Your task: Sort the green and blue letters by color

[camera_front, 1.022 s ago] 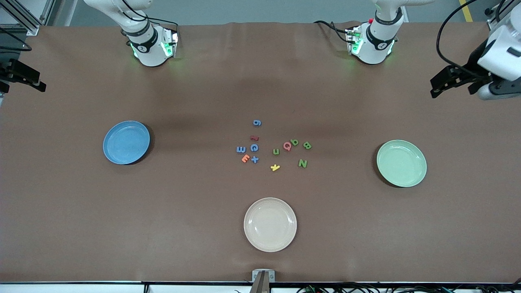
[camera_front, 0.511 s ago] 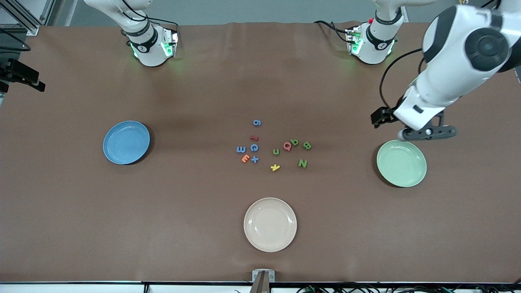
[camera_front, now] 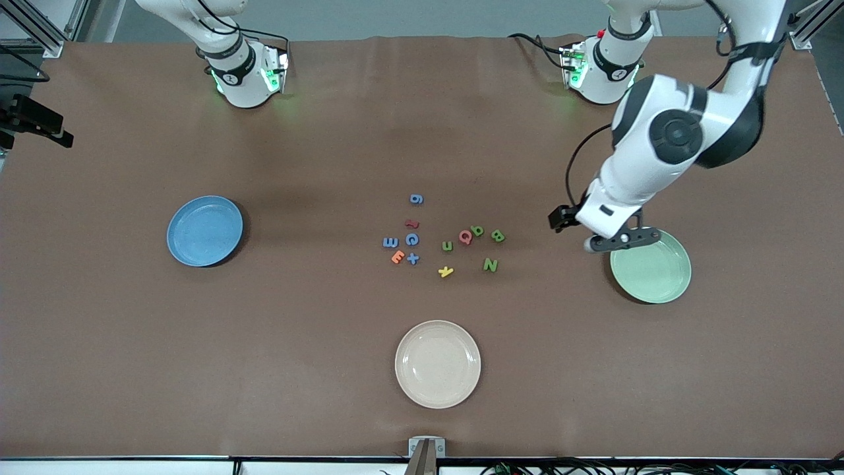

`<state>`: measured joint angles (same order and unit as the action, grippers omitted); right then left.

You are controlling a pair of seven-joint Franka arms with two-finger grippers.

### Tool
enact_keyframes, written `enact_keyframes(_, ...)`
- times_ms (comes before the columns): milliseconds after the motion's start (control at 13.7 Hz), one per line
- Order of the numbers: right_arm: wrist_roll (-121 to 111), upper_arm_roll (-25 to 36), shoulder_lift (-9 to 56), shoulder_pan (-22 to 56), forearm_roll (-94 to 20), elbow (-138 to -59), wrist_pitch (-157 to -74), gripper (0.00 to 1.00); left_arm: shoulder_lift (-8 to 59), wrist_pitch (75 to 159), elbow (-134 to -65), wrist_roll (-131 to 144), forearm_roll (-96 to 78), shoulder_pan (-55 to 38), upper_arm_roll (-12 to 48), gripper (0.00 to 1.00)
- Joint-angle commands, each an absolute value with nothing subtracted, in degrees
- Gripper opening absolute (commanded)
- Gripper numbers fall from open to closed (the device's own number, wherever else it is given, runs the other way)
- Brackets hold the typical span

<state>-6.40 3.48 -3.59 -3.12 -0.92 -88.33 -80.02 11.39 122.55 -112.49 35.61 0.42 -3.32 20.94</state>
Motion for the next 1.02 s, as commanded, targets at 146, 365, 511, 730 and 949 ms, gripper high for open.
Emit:
enact_keyframes(146,-6.33,3.52,-4.31,-3.34,-1.14,-88.5,-79.45,1.0,17.75,133.04,-114.77,50.25,1.05,-8.51,21.62,0.88)
enact_keyframes(365,-6.42,3.52,-4.31,-3.34,-1.14,-88.51,-79.37,1.0,21.08,140.61,-117.77,55.97,1.41,-10.45,21.53,0.82)
enact_keyframes(511,-6.42,3.52,-4.22,-3.34,-1.14,-88.51,-79.45,1.0,23.46,141.33,-117.69,59.31,4.11,-11.6,21.45,0.78)
enact_keyframes(730,-6.33,3.52,-4.31,-3.34,-1.14,-88.51,-79.45,1.0,26.36,141.33,-116.9,66.25,11.05,-12.39,21.53,0.73)
enact_keyframes(949,-6.42,3.52,-4.22,-3.34,-1.14,-88.59,-79.45,1.0,28.3,141.24,-116.11,70.04,14.32,-13.09,21.62,0.68)
